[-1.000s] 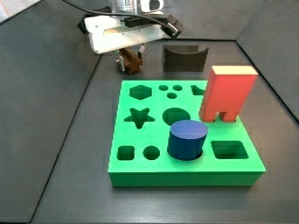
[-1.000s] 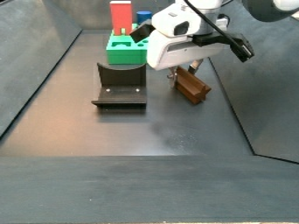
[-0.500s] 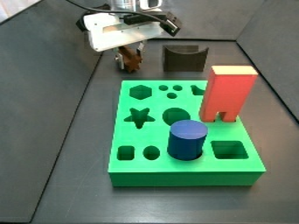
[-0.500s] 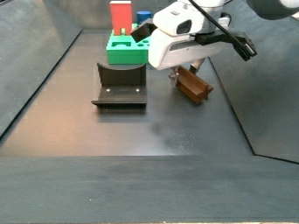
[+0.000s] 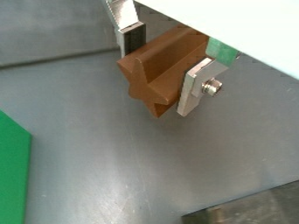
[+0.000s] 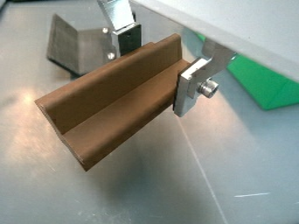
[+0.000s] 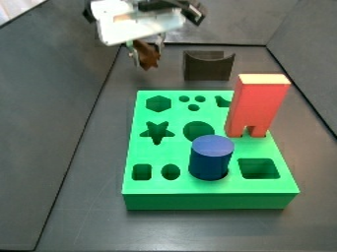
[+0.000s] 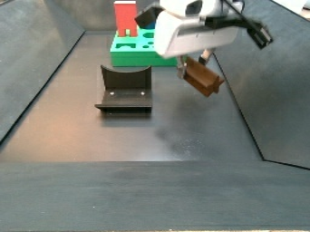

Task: Pick up the star object. Move up. Place the star object on the fixture. Regrasp the star object. Move to above the board. Insert the star object.
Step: Move up, then place the star object on the fixture.

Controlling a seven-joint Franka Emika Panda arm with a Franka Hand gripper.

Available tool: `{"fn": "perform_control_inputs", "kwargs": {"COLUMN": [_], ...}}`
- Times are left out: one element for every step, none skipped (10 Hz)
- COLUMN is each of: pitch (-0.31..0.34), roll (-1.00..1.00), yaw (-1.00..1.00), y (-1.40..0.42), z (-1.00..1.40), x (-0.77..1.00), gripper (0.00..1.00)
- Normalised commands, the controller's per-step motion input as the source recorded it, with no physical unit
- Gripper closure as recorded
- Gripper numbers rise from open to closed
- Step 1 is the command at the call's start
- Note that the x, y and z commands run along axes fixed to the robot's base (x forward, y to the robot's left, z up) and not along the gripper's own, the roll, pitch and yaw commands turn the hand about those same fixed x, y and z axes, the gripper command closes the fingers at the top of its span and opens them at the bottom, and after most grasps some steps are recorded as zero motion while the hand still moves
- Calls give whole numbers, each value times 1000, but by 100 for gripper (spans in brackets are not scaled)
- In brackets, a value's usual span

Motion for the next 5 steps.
{"fn": "perform_control_inputs", "kwargs": {"pitch": [45, 0, -5, 12, 13], "roll": [-31, 0, -6, -14, -18], "yaw": [4, 0, 5, 7, 9], "y": [-2, 0, 0, -4, -5], "z": [284, 1000, 1000, 1000, 1000], "x": [-20, 0, 3, -10, -12], "gripper": [100, 100, 100, 100, 100]}}
